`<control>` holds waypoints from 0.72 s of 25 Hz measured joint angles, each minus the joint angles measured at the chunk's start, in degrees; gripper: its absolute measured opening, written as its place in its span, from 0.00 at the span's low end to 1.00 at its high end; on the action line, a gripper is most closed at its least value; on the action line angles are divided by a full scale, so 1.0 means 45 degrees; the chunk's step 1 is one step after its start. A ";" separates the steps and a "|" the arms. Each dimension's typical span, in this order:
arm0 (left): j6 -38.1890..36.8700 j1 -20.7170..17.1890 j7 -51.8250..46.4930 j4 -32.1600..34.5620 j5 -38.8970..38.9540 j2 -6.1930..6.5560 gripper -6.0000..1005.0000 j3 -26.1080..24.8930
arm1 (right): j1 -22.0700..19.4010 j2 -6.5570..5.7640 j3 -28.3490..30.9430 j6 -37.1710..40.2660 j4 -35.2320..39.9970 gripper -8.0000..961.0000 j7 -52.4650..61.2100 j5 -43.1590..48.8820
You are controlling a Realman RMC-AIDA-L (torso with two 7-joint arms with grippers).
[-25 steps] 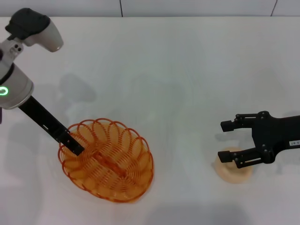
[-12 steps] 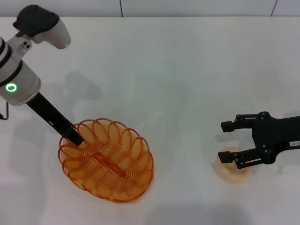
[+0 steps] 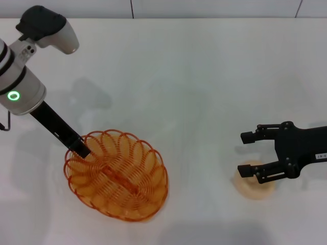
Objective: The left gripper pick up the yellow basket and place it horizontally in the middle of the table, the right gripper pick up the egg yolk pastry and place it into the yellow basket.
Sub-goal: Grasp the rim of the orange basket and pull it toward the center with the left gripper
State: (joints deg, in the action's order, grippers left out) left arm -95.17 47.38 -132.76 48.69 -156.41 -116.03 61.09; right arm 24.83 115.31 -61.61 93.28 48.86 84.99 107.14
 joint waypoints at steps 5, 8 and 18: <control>-0.0016 -0.0001 0.0039 0.0026 0.0031 -0.0007 0.22 0.0092 | 0.0032 -0.0001 -0.0001 0.0011 0.0001 0.88 0.0000 0.0000; 0.0046 0.0003 0.0022 0.0088 0.0088 0.0010 0.20 0.0031 | 0.0041 -0.0013 0.0000 0.0014 0.0001 0.88 0.0000 0.0000; 0.0136 0.0118 0.0063 0.0119 0.0131 0.0005 0.11 -0.0014 | 0.0055 -0.0020 0.0052 0.0014 0.0001 0.88 0.0001 0.0000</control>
State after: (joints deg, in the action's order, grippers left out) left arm -94.56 47.91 -132.47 49.22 -155.82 -116.01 61.03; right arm 25.07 115.22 -61.38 93.34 48.87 84.99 107.14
